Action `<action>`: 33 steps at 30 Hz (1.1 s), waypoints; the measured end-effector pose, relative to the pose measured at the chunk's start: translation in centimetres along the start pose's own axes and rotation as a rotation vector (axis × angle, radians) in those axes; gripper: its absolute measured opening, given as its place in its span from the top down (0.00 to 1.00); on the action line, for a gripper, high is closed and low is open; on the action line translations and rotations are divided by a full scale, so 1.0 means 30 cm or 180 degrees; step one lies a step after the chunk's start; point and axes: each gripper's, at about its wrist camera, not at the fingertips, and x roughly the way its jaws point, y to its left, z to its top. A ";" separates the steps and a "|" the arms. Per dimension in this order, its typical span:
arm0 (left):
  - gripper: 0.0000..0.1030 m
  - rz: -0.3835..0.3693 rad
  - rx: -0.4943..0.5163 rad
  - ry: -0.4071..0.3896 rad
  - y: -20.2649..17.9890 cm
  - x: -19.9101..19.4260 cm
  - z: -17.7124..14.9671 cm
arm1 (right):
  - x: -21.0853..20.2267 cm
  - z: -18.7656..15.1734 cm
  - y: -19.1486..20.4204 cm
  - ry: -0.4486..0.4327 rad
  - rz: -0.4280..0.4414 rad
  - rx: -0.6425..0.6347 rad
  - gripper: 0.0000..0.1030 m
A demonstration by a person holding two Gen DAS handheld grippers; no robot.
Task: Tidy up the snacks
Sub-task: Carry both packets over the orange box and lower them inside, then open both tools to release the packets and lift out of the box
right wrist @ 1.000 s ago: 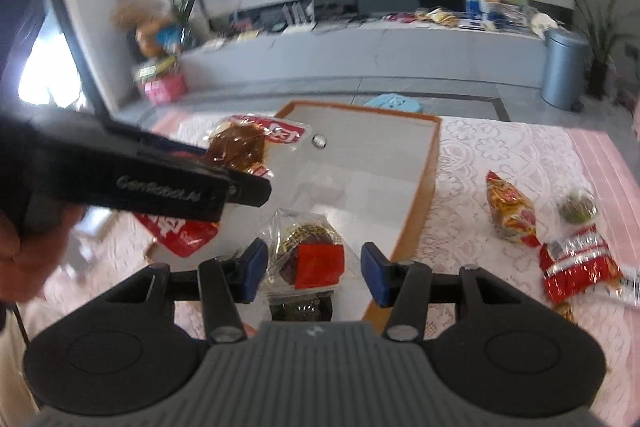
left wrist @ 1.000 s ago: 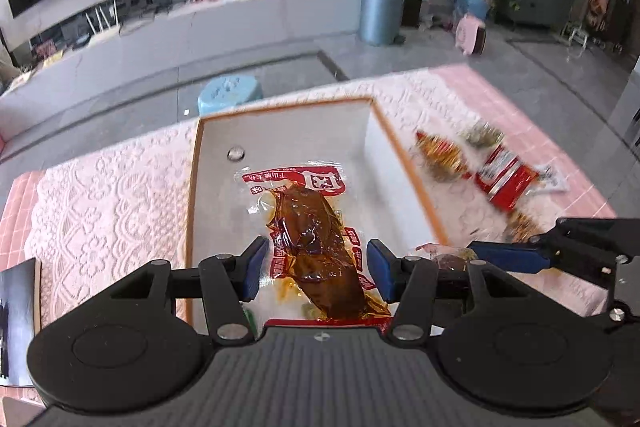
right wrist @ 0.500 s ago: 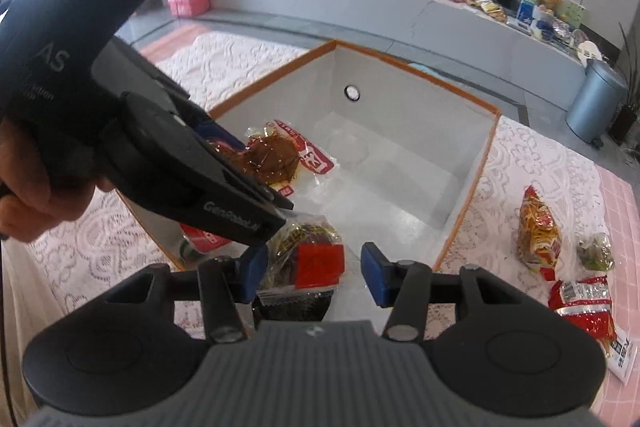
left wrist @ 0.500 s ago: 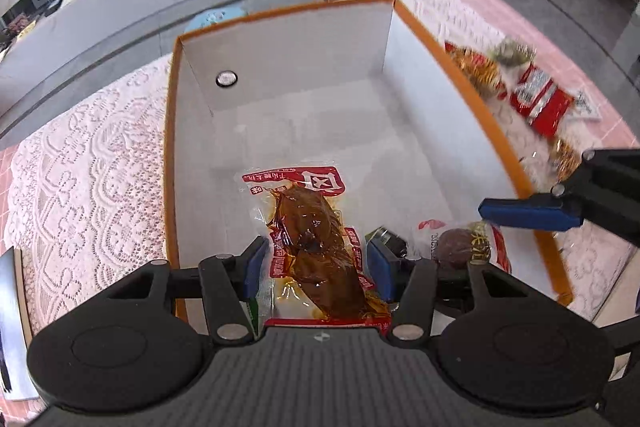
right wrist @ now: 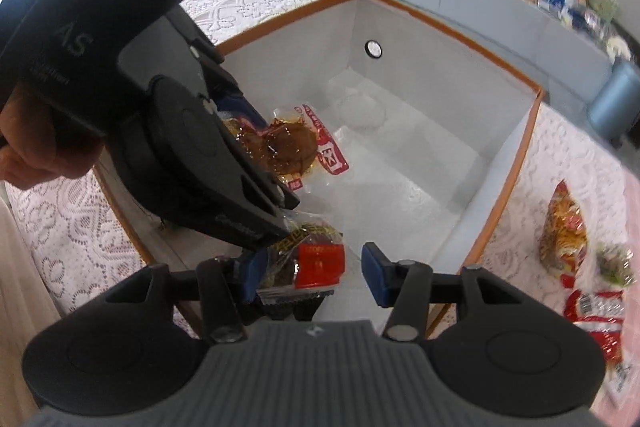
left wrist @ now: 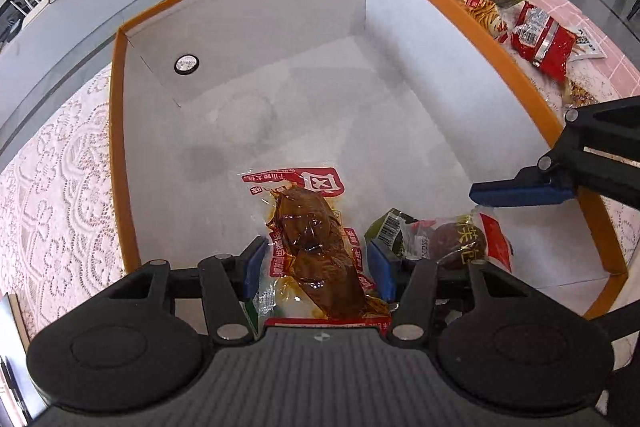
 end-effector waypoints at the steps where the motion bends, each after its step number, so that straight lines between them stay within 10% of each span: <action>1: 0.40 0.0018 0.0019 0.0017 0.002 0.005 0.000 | 0.003 0.000 -0.005 0.0003 0.0025 0.0004 0.50; 33: 0.31 0.0086 0.0085 -0.0212 -0.029 -0.131 -0.015 | -0.073 0.011 0.007 -0.0062 -0.0003 0.0044 0.34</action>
